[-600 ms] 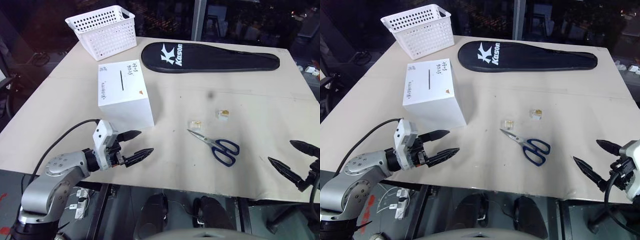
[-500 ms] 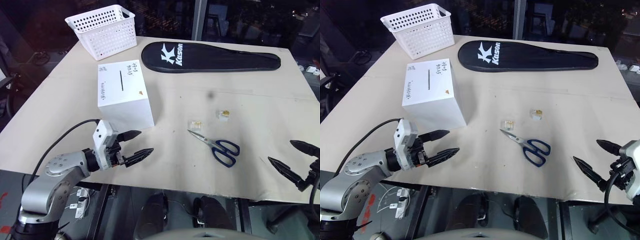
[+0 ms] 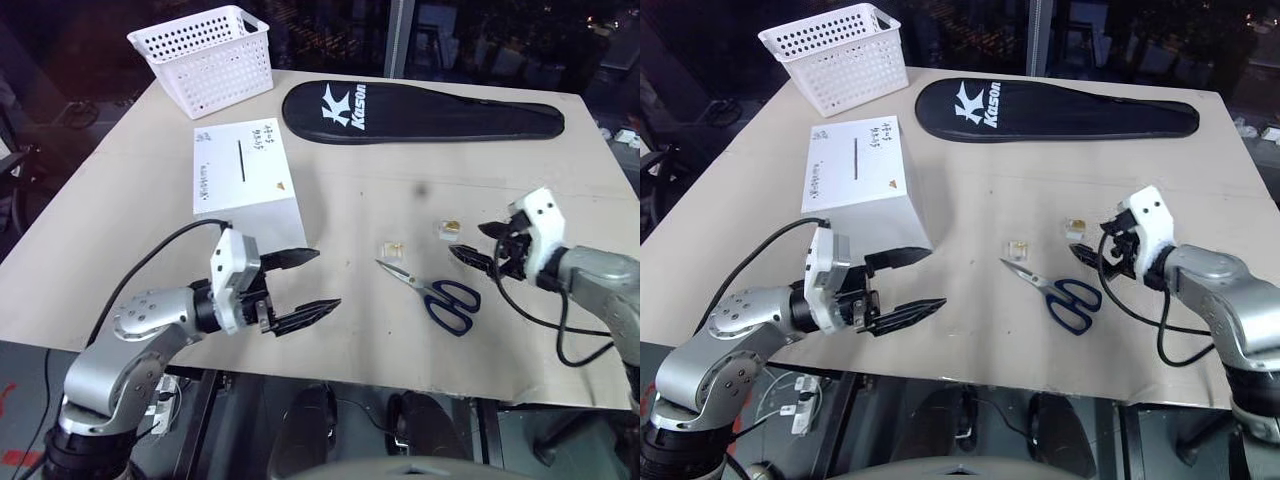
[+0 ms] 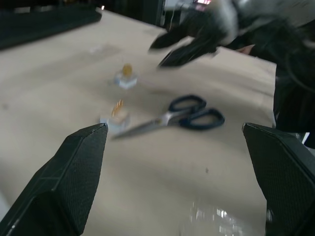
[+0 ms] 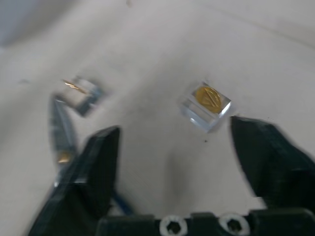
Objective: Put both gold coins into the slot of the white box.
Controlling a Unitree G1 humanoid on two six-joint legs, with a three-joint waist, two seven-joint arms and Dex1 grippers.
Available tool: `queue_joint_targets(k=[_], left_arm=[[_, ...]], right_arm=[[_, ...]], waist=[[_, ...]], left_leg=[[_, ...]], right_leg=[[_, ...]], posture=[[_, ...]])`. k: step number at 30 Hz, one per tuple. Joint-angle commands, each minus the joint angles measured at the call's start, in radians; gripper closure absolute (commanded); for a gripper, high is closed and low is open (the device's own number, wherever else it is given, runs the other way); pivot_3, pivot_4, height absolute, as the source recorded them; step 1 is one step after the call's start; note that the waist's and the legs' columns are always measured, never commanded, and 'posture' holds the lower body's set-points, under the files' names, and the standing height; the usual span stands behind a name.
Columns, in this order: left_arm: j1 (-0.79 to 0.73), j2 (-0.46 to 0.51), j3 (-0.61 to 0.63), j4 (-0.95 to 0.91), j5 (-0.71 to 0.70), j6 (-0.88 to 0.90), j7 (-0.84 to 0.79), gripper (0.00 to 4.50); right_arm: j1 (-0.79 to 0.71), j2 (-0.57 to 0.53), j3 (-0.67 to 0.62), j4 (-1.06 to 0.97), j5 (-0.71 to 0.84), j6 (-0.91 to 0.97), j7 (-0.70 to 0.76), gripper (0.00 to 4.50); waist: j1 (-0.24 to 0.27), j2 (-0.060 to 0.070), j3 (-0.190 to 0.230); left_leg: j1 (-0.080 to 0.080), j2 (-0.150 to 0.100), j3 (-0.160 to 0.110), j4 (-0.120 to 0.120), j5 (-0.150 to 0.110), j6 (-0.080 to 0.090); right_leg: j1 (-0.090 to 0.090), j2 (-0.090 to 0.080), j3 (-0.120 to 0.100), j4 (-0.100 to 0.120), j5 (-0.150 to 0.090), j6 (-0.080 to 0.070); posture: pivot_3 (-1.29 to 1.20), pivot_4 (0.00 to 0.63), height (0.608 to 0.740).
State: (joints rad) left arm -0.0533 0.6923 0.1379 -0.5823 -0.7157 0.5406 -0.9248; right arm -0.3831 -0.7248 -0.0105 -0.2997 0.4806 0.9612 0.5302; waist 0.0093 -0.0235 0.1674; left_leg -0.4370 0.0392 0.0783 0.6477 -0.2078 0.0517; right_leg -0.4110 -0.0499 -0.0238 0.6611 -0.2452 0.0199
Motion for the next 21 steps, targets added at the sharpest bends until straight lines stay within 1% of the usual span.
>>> queue_joint_targets(k=[1,2,5,13,14,15,17,21], left_arm=[[-0.022,0.003,-0.003,-0.054,-0.032,0.016,0.029,0.0],[-0.024,0.004,-0.003,-0.058,-0.035,0.02,0.036,0.0],[-0.018,0.008,-0.001,-0.076,-0.039,0.028,0.054,0.0],[0.024,0.011,0.017,-0.118,-0.055,0.042,0.107,0.0],[0.031,0.012,0.018,-0.122,-0.055,0.041,0.109,0.0],[0.035,0.014,0.018,-0.125,-0.054,0.039,0.111,0.0],[0.039,0.014,0.019,-0.129,-0.055,0.04,0.117,0.0],[0.047,0.014,0.024,-0.139,-0.058,0.044,0.132,0.0]], right_arm=[[-0.091,-0.019,0.057,0.121,-0.078,-0.066,0.041,1.09],[-0.115,-0.015,0.063,0.155,-0.086,-0.076,0.051,1.09],[-0.164,-0.012,0.086,0.221,-0.113,-0.11,0.087,1.79],[-0.215,0.014,0.104,0.3,-0.15,-0.14,0.145,1.79],[-0.219,0.017,0.107,0.306,-0.155,-0.144,0.151,2.37],[-0.222,0.02,0.109,0.311,-0.161,-0.147,0.155,2.69],[-0.224,0.022,0.112,0.316,-0.172,-0.151,0.164,3.55],[-0.236,0.035,0.119,0.341,-0.189,-0.166,0.177,3.55]], waist=[[0.0,0.0,0.0],[0.0,0.0,0.0],[0.002,0.0,0.0],[0.002,0.0,0.0],[0.002,0.0,0.0],[0.002,0.0,0.0],[0.002,0.0,0.0],[0.002,0.0,0.0]], left_leg=[[0.0,0.0,0.0,0.0,0.0,0.0],[0.0,0.0,0.0,0.0,0.0,0.0],[0.0,0.0,0.0,0.001,0.0,0.0],[0.0,0.001,0.0,0.0,0.0,0.0],[0.0,0.001,0.001,0.001,0.0,0.0],[0.0,0.001,0.001,0.001,0.0,0.0],[0.0,0.001,0.001,0.001,0.0,0.0],[0.0,0.001,0.001,0.001,0.0,0.0]], right_leg=[[0.0,0.001,-0.001,0.0,0.0,0.0],[0.0,0.001,-0.001,0.0,0.001,0.002],[0.0,0.001,-0.001,0.0,0.001,0.002],[0.0,0.002,-0.001,0.001,0.001,0.002],[0.0,0.002,-0.001,0.001,0.001,0.002],[0.0,0.002,-0.001,0.001,0.001,0.002],[0.0,0.002,-0.001,0.001,0.001,0.002],[0.0,0.002,-0.001,0.001,0.001,0.002]], posture=[[0.0,0.15,0.74],[0.0,0.15,0.74],[0.0,0.15,0.74],[0.0,0.15,0.74],[0.0,0.15,0.74],[0.0,0.15,0.74],[0.0,0.15,0.74],[0.0,0.15,0.74]])
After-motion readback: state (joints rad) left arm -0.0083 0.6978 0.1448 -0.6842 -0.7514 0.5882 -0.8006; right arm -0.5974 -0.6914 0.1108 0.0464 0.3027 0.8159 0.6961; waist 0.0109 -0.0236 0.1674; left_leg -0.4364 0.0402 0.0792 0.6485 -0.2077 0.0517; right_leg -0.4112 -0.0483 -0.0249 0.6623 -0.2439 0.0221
